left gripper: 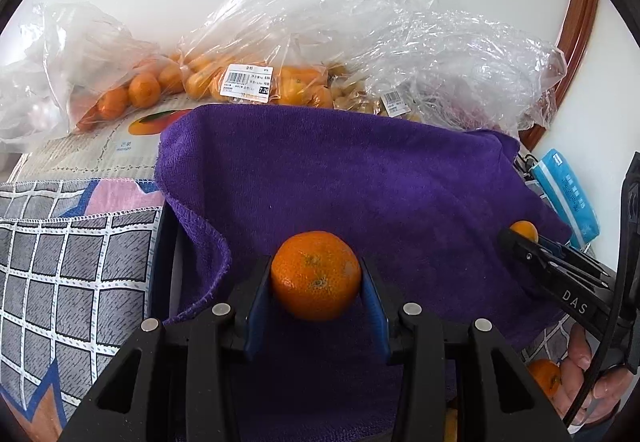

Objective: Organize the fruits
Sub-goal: 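Lift and carry both held oranges over the purple towel, then open the right gripper onto the towel while the left gripper releases its orange there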

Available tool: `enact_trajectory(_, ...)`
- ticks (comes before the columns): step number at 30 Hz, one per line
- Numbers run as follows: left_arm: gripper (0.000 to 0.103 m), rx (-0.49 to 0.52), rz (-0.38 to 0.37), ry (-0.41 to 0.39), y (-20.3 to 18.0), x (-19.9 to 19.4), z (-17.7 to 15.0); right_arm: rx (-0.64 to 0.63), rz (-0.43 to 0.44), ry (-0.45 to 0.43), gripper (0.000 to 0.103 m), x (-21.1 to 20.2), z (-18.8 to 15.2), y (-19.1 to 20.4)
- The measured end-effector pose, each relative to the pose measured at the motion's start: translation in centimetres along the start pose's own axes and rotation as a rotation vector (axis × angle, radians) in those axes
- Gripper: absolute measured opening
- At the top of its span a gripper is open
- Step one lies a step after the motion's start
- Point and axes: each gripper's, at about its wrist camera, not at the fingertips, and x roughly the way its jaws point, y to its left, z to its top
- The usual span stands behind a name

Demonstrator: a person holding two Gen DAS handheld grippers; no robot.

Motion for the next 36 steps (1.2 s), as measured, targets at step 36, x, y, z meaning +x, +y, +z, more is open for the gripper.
enact_trajectory(36,0.053,0.067,0.037,-0.132,-1.8,-5.5,1.2,0.032,-0.121,-0.177,0.058,-7.8,-0.4,0.2)
